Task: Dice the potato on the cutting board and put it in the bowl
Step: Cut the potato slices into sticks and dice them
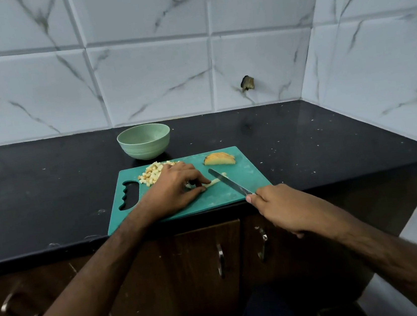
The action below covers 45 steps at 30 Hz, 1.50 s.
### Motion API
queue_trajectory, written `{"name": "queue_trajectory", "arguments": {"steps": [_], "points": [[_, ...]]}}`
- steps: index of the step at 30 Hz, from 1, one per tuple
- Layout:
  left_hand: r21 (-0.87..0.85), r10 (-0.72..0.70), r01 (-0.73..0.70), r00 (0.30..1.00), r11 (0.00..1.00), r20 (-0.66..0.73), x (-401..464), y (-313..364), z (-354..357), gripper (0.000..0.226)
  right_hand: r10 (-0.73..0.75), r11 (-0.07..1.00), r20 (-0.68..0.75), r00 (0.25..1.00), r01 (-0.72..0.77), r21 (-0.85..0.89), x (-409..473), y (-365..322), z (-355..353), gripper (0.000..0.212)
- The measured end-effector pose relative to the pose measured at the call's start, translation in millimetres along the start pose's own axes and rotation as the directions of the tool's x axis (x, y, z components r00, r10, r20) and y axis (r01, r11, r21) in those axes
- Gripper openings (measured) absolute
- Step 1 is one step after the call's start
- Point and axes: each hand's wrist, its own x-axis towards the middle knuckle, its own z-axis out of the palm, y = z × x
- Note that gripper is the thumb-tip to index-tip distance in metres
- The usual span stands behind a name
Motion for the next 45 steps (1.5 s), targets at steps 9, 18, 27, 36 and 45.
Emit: {"name": "queue_trajectory", "arguments": {"steps": [9,18,27,36,45], "points": [[0.002,0.001,-0.001,1.000,1.000,-0.015,0,-1,2,0.011,-0.008,0.999,-0.050,0.999,0.010,0.042,0,-2,-6,0.046],[0.020,0.015,-0.015,1.000,1.000,-0.020,1,-1,2,0.010,-0.017,0.999,-0.016,1.000,0.018,0.041,4,-9,6,0.044],[-0.021,0.015,-0.016,0.999,1.000,-0.032,0,0,0,0.008,-0.004,0.998,-0.026,1.000,0.006,0.067,3,-11,-4,0.045],[-0.064,0.020,-0.022,0.999,0.998,-0.033,0,0,-1,0.007,-0.028,0.998,0.012,1.000,0.027,0.061,2,-15,10,0.044],[-0.049,0.017,-0.020,0.999,0.999,-0.044,0,1,-2,0.007,-0.024,0.996,-0.025,0.999,0.026,0.082,1,-17,-2,0.044]]}}
